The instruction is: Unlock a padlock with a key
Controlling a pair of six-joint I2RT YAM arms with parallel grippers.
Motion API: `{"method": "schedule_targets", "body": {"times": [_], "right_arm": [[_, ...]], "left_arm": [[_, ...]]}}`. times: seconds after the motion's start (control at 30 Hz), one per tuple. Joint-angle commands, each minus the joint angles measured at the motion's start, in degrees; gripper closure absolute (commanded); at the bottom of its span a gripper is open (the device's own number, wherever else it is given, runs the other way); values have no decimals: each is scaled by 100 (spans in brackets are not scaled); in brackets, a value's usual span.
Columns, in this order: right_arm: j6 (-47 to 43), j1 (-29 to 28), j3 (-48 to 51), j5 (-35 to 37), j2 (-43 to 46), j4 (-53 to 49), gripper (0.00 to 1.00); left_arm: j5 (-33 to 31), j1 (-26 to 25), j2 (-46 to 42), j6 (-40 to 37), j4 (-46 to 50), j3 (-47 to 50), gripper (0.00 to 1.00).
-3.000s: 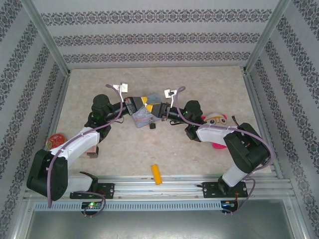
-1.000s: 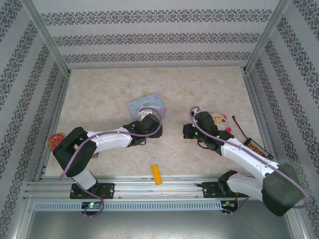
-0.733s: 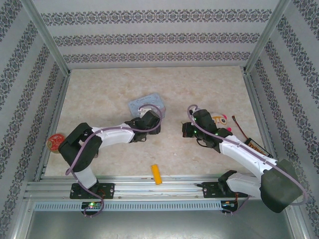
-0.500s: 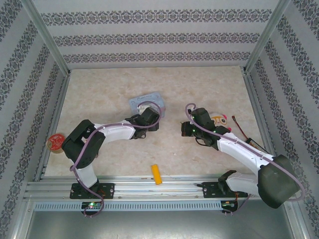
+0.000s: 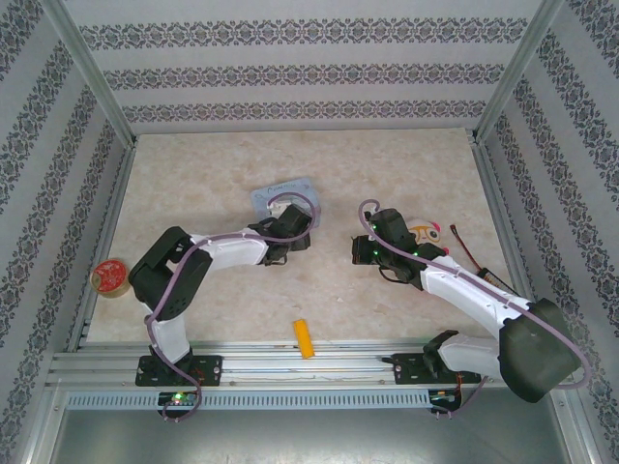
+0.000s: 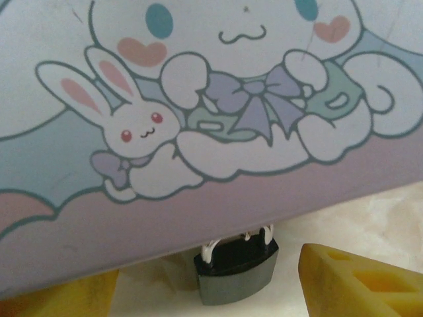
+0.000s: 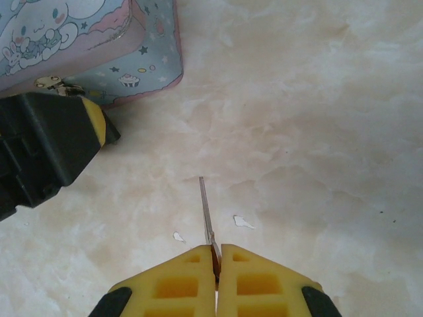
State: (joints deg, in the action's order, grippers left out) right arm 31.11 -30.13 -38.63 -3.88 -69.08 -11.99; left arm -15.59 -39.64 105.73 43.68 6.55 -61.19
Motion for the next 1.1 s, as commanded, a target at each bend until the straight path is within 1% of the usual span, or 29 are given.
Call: {"method": "schedule_targets", "body": {"times": [0.0,0.03,0.13,0.27,0.4,0.53,0.87,0.93,1.07], "right_arm": [[26,61,-128,64,-31,-82,100],[35,68,-119,63,-22,-84,100],[53,77,-84,45,25,-55,100],[53,93,-33,45,135,-41,100],[62,104,21,36,223,-9,100],[70,113,57,36,272,11,100],[98,121,119,36,312,30,100],[105,128,119,29,299,49,100],[114,130,102,-16,246,86,100]], "left_arm": [[-360,5,152,332,283,-185,28],[-503,-15,195,383,329,-221,28],[-965,-57,355,623,742,-474,33],[-1263,-88,509,746,921,-701,34],[-1254,-97,630,743,822,-799,35],[-1301,-97,770,671,954,-998,35],[-1236,-92,924,368,714,-1072,44],[-1235,-88,927,293,656,-1066,48],[-1200,-71,957,111,610,-1088,49]]}}
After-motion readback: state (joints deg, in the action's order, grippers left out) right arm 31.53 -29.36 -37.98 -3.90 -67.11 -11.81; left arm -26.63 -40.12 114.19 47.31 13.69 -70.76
